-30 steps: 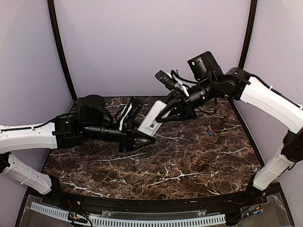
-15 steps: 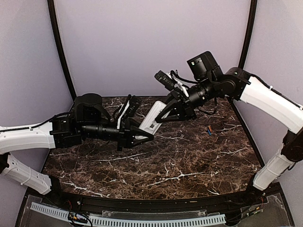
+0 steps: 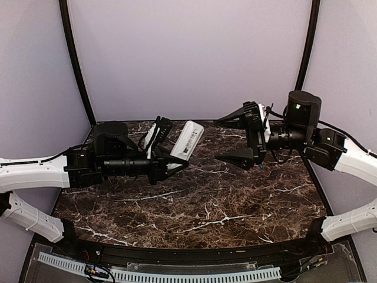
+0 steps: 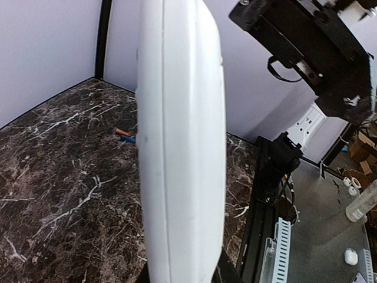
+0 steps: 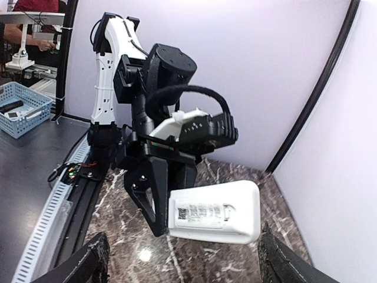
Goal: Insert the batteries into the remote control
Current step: Pass from the right arm to the left, then remove the battery cover from the remote control.
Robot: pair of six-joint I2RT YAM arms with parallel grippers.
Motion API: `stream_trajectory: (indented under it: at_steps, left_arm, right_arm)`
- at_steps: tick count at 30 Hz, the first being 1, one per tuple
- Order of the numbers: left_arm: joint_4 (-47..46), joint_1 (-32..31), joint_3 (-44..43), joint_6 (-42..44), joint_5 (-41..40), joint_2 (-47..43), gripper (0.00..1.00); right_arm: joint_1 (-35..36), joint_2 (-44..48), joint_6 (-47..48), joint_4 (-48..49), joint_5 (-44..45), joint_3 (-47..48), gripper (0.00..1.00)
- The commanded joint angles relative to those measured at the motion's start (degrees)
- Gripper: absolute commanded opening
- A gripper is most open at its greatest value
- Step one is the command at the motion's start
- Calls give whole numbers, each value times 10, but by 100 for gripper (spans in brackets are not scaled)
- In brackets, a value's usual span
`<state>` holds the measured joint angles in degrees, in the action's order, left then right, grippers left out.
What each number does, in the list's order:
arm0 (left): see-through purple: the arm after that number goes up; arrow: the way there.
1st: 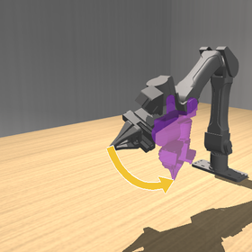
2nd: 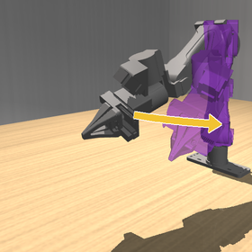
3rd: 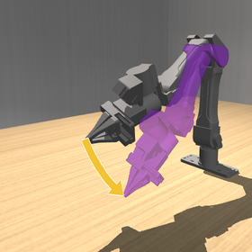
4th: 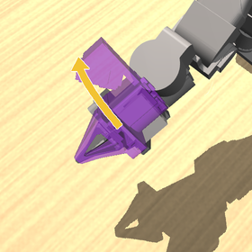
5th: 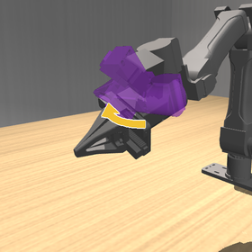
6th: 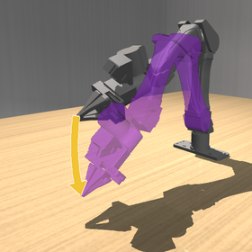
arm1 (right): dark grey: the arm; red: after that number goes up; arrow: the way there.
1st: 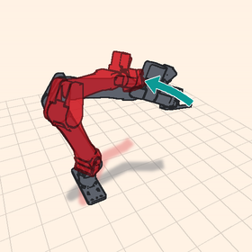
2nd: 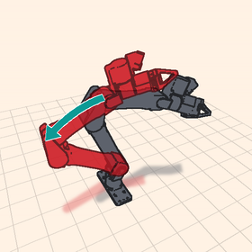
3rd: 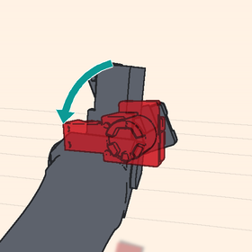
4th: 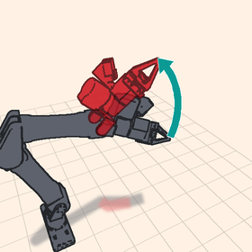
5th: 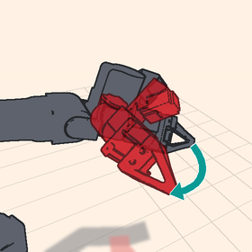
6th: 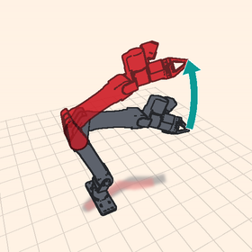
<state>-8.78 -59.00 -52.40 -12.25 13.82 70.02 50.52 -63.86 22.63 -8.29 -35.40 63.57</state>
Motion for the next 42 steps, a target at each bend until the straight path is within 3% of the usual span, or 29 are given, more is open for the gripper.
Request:
stream_trajectory:
  at_steps: [1,15,22,36,42]
  left_arm:
    - [4,3,4,-7,-85,-7,0]
    - [5,4,-8,-15,-91,5,0]
    - [-1,4,-6,-15,-82,4,0]
    - [-17,5,4,-14,-63,-5,0]
    - [-13,5,3,-6,-66,-4,0]
  right_arm:
    - [23,6,66,227,47,-66,84]
    - [53,-96,138,239,78,-32,81]
    - [53,-115,143,218,108,-26,75]
    - [54,-119,146,193,148,-35,72]
    - [54,-125,149,159,120,-25,62]
